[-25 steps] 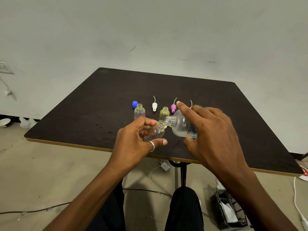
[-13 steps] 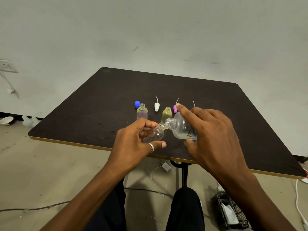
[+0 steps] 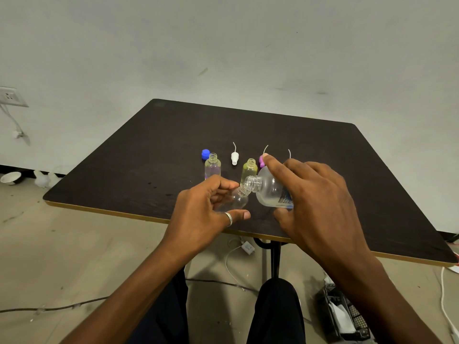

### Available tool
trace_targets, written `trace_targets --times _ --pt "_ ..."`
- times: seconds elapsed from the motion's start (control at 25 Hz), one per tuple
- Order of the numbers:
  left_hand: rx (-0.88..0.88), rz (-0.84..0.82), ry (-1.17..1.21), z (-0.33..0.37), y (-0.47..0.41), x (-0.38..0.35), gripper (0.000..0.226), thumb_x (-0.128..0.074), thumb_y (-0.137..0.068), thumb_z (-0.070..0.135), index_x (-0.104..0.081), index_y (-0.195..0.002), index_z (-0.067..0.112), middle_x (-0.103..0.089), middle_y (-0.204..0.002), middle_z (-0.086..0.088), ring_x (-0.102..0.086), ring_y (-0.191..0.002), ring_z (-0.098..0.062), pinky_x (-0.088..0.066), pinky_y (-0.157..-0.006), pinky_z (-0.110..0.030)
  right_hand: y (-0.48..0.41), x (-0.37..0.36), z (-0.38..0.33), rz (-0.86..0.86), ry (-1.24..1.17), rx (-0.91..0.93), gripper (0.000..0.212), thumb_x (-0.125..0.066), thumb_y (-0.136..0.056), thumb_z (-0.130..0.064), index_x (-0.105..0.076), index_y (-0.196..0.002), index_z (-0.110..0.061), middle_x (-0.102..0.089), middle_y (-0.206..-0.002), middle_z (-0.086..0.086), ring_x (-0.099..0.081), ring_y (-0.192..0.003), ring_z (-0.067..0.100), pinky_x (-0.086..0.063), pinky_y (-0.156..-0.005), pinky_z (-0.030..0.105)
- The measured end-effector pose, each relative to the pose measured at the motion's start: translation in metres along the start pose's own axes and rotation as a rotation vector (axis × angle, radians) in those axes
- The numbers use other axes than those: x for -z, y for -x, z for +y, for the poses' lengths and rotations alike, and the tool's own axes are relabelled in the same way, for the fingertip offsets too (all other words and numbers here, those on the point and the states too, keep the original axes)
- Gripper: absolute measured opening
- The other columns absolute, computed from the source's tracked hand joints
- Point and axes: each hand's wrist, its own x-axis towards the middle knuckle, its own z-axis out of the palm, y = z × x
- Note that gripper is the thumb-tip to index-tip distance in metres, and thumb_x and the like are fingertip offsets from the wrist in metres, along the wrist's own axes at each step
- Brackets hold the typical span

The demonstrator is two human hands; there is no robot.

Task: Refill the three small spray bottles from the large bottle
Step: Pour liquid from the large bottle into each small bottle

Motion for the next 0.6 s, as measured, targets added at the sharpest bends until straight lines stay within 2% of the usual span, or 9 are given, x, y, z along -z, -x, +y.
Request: trace_targets --times 0.28,0.6 --pt "0.017 0.017 0.018 0.0023 -0.0005 0.0018 0.051 -0.090 -0.060 0.031 -0.063 -0.103 0.035 -0.066 -0.095 0.026 -0.065 -0.092 0.013 -0.049 -0.076 -0.003 -0.0010 0.0028 0.0007 0.019 0.020 -0.010 0.094 -0.092 -0.056 -0.027 -0.049 -0.140 -0.021 -0.067 -0.117 0.011 -0.062 -0.105 0.039 -0.052 -0.087 0.056" --pt "0.015 0.013 0.014 0.0012 -0.0005 0.0024 0.051 -0.090 -0.061 0.029 -0.063 -0.104 0.034 -0.065 -0.095 0.026 -0.065 -0.092 0.013 -0.049 -0.076 -0.003 -0.0008 0.0012 0.0017 0.011 0.037 -0.004 0.093 -0.090 -0.059 -0.026 -0.047 -0.142 -0.022 -0.066 -0.117 0.011 -0.061 -0.105 0.038 -0.051 -0.087 0.056"
